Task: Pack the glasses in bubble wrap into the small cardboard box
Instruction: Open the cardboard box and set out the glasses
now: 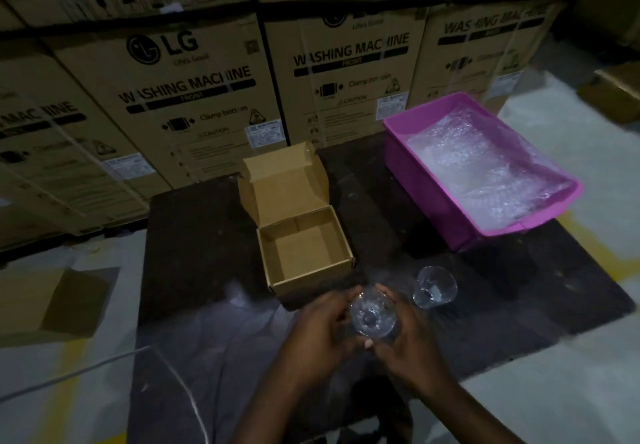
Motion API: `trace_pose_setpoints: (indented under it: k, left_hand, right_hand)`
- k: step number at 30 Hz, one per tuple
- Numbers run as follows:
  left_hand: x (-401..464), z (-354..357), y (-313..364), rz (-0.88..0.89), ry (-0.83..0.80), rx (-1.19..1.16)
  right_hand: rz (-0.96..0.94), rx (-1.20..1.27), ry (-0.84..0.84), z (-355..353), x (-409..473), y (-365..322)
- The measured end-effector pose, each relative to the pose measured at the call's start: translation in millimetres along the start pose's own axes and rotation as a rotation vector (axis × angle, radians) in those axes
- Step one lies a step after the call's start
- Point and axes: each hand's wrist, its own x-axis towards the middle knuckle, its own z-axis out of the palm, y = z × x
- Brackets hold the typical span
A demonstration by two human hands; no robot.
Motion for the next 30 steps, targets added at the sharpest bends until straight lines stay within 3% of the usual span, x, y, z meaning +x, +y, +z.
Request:
trace_pose_setpoints:
  k: [4,10,30]
  left_hand:
    - [8.9,31.9,-7.7,0.029,-0.006,0.053]
    - [20.9,46.1,-24.9,0.037,0.013,0.122]
    - [30.8,43.6,-38.1,-0.014,0.024,0.166]
  right_hand:
    - [0.095,-0.017,0.0,-10.9,-7.6,26.7]
    - [0.086,-0.03,-0.013,-9.0,-1.3,46.4]
    - [0.111,-0.087,-0.038,4.3,13.4,50.7]
